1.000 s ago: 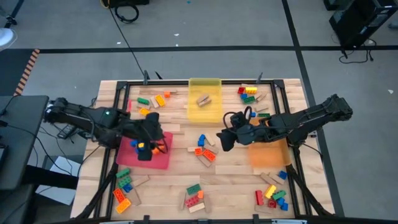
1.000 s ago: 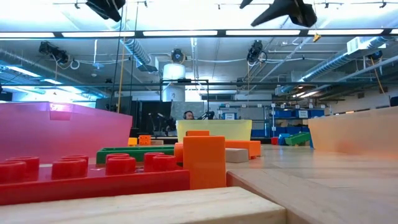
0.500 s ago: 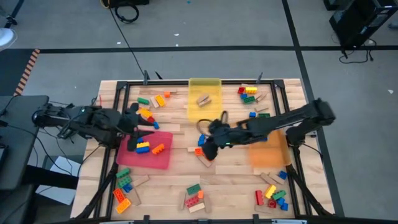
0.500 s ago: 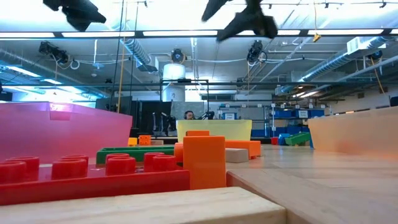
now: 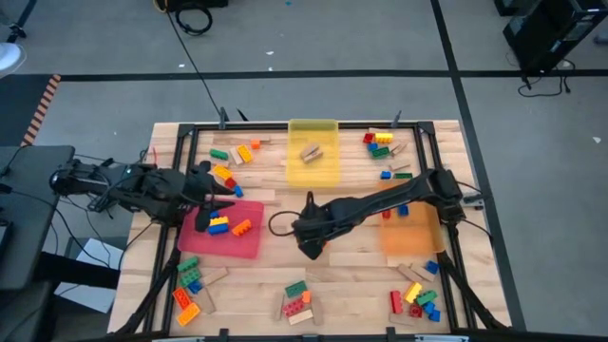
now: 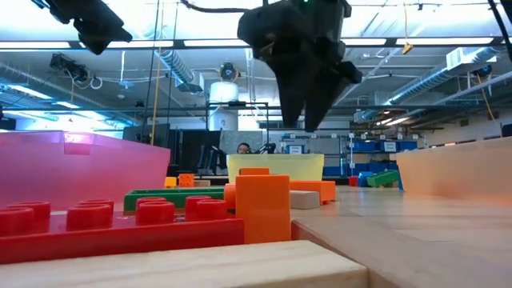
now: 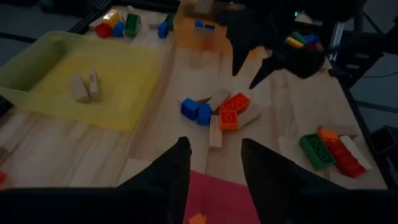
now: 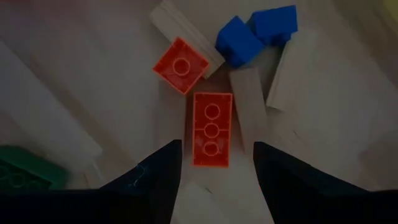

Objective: Sort blocks by size
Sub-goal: Put the wooden block into the yellow bin

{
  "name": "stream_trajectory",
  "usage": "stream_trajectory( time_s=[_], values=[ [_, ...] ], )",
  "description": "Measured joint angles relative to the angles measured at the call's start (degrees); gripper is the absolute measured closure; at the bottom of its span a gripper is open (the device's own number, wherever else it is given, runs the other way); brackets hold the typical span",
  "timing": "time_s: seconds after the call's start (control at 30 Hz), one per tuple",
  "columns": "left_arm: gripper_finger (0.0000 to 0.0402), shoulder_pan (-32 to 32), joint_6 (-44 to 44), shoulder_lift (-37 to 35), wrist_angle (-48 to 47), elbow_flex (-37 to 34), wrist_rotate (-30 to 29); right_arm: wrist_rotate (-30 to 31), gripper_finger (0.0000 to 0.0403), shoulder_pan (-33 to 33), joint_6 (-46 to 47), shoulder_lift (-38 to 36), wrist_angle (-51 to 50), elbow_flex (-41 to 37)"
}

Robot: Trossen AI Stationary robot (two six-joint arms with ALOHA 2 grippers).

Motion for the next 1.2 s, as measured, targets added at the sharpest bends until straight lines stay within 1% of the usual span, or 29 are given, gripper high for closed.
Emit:
stream_trajectory(
  time_s=[0.13, 0.23, 0.37, 0.4, 0.47, 0.57, 0.7, 0.83, 1.03, 1.2],
  values=[
    [0.0249, 0.0, -0.02, 0.05, 0.13, 0.0, 0.01, -0.25, 0.0195, -1.58, -2.18, 1.77, 0.13, 0.05],
    [0.0249, 0.0, -0.04, 0.06, 0.47, 0.0, 0.01, -0.2, 0.0202, -4.01, -3.79, 2.24, 0.29, -0.24],
    [0.0249, 0.0, -0.04, 0.06, 0.49, 0.0, 0.0, -0.24, 0.021, -8.12, -4.02, 1.36, 2.46, -2.8],
    [0.0249, 0.0, -0.07, 0.06, 0.54, 0.0, 0.0, -0.63, 0.0211, -9.24, -4.17, 1.34, 2.87, -3.45],
    [0.0249, 0.0, -0.07, 0.06, 0.54, 0.0, 0.01, -3.6, 0.0214, -11.23, -5.01, 1.36, 4.22, -4.71],
    [0.0249, 0.0, -0.07, 0.06, 0.58, 0.0, 0.01, -6.05, 0.0217, -13.06, -5.26, 1.75, 9.21, -7.03],
    [0.0249, 0.0, -0.07, 0.06, 0.58, 0.0, 0.02, -6.21, 0.0217, -14.03, -3.93, 1.85, 11.96, -9.36],
    [0.0249, 0.0, 0.12, 0.06, 0.58, 0.0, 0.02, -6.2, 0.0218, -14.79, -3.5, 1.85, 12.47, -11.36],
    [0.0249, 0.0, 0.22, 0.06, 0.58, 0.0, 0.02, -6.14, 0.0217, -15.21, -3.42, 1.97, 17.66, -14.95],
    [0.0249, 0.0, 0.28, 0.06, 0.58, 0.0, 0.01, -4.93, 0.0231, -15.19, -1.14, 1.65, 20.02, -17.43]
  ],
)
